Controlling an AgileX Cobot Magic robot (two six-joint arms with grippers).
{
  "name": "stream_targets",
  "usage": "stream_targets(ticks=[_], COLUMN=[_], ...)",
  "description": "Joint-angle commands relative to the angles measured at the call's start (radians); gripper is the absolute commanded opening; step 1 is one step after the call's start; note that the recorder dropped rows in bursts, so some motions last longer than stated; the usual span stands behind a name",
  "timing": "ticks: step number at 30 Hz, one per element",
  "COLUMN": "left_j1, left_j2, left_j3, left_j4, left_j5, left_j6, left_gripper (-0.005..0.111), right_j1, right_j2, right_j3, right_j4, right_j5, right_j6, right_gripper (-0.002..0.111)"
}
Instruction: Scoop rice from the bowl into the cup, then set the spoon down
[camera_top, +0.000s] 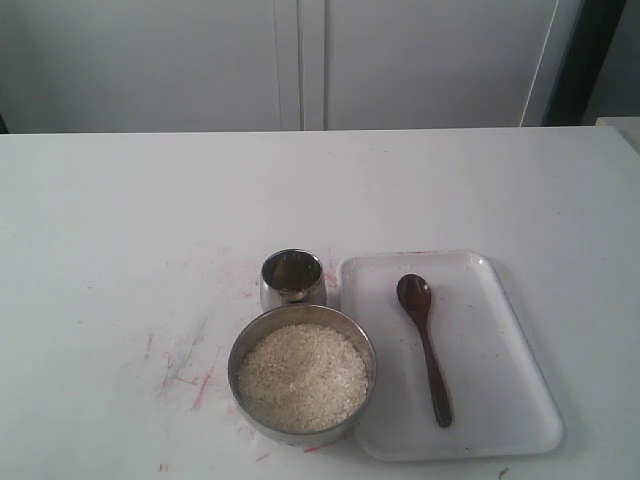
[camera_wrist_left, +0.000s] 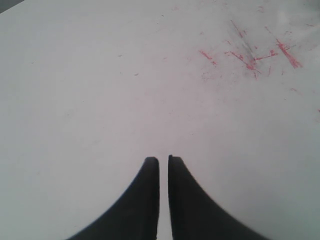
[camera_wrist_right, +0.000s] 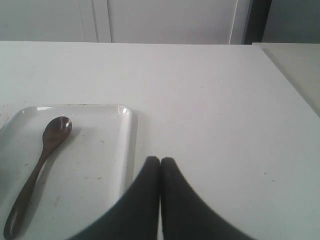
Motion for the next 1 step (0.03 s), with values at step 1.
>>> stream_targets(ticks=[1], left_j1=[-0.007], left_j2=[0.0], left_j3=[0.009], left_j4=[-0.006], left_j5=[0.049], left_j6=[-0.006], left_gripper=[0.014], right_j1=[-0.006], right_j2=[-0.005], right_j3=[0.007], right_j4=[0.001], right_j5=[-0.002], right_j6=[-0.009], right_gripper=[0.0])
